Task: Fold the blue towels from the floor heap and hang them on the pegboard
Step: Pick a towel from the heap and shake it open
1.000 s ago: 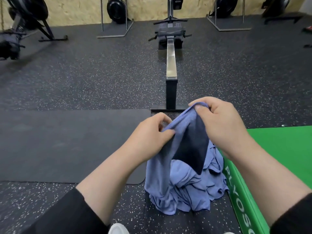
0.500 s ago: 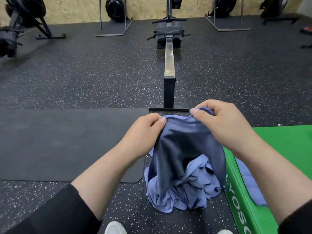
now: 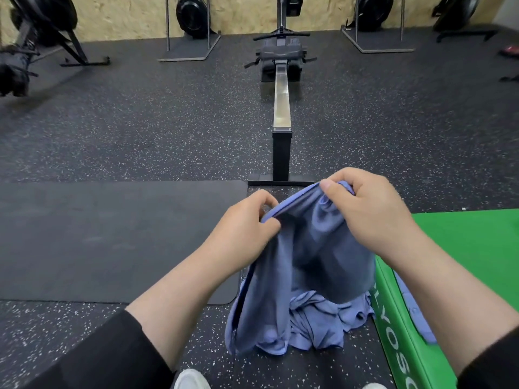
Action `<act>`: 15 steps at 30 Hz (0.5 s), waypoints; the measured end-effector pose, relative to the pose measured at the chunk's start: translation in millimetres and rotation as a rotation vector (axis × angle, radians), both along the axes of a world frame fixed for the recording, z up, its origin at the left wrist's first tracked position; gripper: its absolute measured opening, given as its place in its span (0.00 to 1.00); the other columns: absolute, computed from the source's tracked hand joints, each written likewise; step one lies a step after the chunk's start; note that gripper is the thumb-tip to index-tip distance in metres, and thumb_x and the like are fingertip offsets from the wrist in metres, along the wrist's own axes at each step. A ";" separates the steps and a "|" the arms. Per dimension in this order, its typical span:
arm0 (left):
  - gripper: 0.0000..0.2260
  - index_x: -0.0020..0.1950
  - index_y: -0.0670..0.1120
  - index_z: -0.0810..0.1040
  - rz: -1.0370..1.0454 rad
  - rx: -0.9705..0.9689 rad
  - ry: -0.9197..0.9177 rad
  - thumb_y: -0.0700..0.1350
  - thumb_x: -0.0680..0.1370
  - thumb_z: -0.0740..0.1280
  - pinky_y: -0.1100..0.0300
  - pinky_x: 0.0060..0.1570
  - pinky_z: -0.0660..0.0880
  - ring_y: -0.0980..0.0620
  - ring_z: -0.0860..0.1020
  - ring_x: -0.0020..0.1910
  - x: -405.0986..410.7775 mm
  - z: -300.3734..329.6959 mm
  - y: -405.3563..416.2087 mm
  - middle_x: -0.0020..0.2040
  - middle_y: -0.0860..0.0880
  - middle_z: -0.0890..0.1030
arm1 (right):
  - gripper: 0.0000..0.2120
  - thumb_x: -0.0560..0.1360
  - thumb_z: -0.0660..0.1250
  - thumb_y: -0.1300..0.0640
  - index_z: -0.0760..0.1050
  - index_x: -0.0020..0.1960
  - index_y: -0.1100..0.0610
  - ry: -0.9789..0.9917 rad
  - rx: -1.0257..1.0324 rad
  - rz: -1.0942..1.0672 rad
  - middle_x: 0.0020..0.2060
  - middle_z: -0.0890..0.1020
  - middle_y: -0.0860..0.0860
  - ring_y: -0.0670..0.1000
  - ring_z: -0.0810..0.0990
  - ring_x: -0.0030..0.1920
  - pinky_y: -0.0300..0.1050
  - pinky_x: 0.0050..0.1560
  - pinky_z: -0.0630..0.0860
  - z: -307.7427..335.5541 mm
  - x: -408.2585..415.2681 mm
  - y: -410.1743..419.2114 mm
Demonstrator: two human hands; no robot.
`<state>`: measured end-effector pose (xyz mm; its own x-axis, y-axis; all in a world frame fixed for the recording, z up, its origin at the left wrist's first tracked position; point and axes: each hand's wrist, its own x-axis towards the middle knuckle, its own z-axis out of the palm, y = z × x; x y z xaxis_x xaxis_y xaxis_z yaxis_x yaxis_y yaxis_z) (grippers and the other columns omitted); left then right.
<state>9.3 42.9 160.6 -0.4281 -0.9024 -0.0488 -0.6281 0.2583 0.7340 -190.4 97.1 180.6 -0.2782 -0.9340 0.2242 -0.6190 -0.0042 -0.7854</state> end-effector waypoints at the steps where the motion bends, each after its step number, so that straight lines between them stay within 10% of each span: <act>1: 0.05 0.46 0.55 0.74 0.029 0.004 -0.017 0.43 0.76 0.65 0.56 0.37 0.72 0.53 0.75 0.36 1.6 -0.6 -0.7 0.39 0.52 0.81 | 0.11 0.80 0.67 0.53 0.80 0.40 0.56 -0.013 -0.014 -0.035 0.33 0.81 0.43 0.42 0.75 0.36 0.41 0.42 0.70 -0.6 -2.9 -0.3; 11: 0.15 0.42 0.44 0.81 0.047 -0.001 0.016 0.50 0.83 0.64 0.62 0.33 0.66 0.56 0.69 0.30 6.7 -0.4 -5.5 0.31 0.53 0.76 | 0.13 0.80 0.67 0.52 0.79 0.39 0.56 0.002 0.087 -0.112 0.34 0.81 0.48 0.49 0.76 0.38 0.41 0.40 0.70 -8.2 -13.3 1.5; 15: 0.21 0.46 0.40 0.80 0.063 -0.170 -0.052 0.56 0.81 0.59 0.53 0.46 0.75 0.48 0.78 0.42 7.4 -3.1 -8.8 0.40 0.45 0.82 | 0.12 0.78 0.67 0.54 0.80 0.37 0.54 0.016 0.173 -0.051 0.32 0.83 0.47 0.49 0.81 0.40 0.42 0.41 0.73 -8.1 -15.7 2.0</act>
